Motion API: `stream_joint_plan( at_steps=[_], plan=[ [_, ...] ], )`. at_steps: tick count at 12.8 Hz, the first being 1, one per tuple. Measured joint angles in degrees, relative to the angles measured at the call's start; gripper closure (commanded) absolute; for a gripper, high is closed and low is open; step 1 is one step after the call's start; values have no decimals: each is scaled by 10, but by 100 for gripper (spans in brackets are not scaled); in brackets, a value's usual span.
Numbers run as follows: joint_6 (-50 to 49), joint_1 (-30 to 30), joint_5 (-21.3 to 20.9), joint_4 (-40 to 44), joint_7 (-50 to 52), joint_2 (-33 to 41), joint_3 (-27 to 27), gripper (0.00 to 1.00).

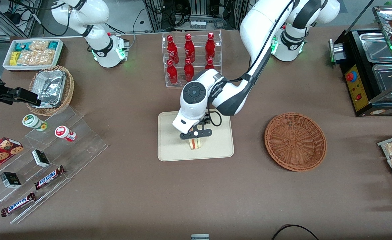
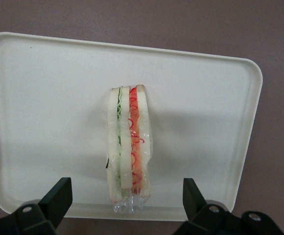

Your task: Place sandwich from basket to tray

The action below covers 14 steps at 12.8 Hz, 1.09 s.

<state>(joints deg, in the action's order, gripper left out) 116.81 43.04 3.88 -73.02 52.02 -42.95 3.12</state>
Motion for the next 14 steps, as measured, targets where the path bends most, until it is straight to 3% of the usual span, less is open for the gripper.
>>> stream_joint_plan(
  at_steps=[6,11,14],
  plan=[
    [-68,-26,-17,2,-15,56,-4,0],
    [-132,-89,-26,-7,-99,108,-6,0],
    [-133,-146,-27,-59,-193,153,-8,0]
  ],
)
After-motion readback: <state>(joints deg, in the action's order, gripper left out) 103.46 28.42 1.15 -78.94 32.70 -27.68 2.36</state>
